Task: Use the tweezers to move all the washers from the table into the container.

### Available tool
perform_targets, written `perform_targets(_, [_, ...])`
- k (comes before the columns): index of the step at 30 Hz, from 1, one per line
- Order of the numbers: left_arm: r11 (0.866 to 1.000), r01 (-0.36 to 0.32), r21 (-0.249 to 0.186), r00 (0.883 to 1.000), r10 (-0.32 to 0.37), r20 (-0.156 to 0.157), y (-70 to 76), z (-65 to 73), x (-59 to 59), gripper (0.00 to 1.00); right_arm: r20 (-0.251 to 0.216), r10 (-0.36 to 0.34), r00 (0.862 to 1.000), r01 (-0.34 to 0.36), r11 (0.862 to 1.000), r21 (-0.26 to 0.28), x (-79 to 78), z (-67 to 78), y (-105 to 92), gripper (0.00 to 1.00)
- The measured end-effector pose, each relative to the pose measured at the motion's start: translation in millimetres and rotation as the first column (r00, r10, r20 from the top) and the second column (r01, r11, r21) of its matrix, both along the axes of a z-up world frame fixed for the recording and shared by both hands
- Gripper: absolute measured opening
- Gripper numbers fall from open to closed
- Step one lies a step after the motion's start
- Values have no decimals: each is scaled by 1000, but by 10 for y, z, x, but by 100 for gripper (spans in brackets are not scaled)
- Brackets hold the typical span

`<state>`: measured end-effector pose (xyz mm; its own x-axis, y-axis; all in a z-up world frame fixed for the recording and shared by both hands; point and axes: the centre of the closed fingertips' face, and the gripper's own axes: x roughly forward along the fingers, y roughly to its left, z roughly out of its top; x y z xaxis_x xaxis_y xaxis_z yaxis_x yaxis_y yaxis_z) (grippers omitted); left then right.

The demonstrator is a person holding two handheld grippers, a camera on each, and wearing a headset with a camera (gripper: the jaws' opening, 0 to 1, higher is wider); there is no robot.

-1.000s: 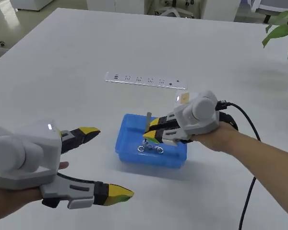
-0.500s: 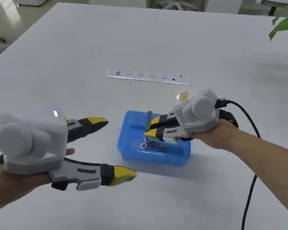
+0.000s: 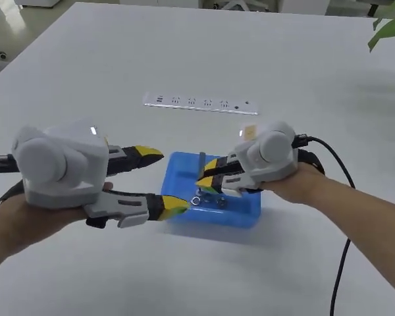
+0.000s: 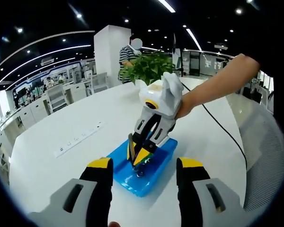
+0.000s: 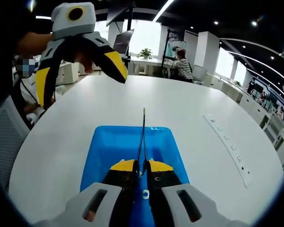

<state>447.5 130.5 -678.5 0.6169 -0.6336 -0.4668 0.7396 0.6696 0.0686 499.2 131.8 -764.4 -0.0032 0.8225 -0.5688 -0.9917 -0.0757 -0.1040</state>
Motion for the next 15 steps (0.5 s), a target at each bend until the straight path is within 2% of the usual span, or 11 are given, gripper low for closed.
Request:
perform_targets(11, [996,75,41,997,-76,18,-48,-8,168,40,5,11,1000,-11,1000,0,-1,-5,1,10])
perform_targets(15, [993,106,50,994,-107,14,-67,-29,211,35,10,20,1000,-20,1000,-4,-15,-3,4,10])
